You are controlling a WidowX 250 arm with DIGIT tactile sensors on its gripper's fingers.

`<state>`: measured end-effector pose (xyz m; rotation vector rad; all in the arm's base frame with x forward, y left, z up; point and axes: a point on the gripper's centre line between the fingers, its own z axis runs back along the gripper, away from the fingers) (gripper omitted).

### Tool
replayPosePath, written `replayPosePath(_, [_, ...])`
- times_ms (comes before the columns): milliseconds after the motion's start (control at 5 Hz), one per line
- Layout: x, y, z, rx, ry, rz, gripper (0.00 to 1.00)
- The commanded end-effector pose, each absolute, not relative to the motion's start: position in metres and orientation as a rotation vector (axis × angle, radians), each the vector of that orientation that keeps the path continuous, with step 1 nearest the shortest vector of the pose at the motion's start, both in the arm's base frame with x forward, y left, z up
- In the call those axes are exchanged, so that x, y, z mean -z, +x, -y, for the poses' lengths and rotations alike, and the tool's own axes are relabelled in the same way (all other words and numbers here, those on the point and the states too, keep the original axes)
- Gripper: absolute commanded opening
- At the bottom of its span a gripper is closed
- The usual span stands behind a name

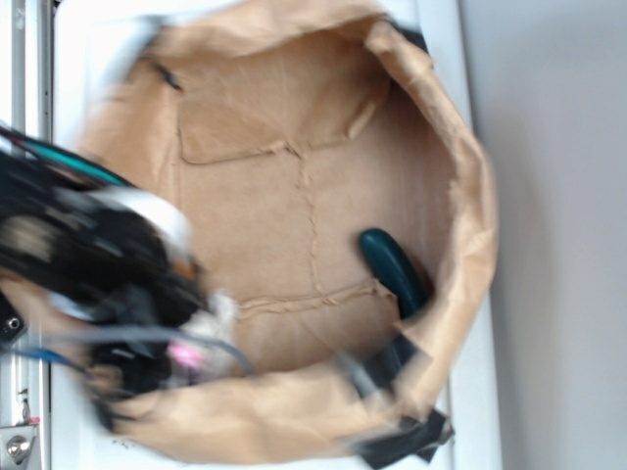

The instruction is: Grab the white paper.

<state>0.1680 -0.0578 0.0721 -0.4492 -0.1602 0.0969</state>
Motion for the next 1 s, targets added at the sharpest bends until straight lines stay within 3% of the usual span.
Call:
replayPosePath(0, [-0.141, 0.228, -0.025, -0.163, -0.574, 0.188, 0.00])
replayPosePath(400, [-0.144, 0.270, -0.025, -0.167, -0.528, 0.140, 0.00])
replayPosePath(600, [-0.155, 0.272, -0.029, -0.203, -0.409, 0.178, 0.00])
replayPosePath(800, [-0.163, 0.260, -0.033, -0.270, -0.247, 0.154, 0.00])
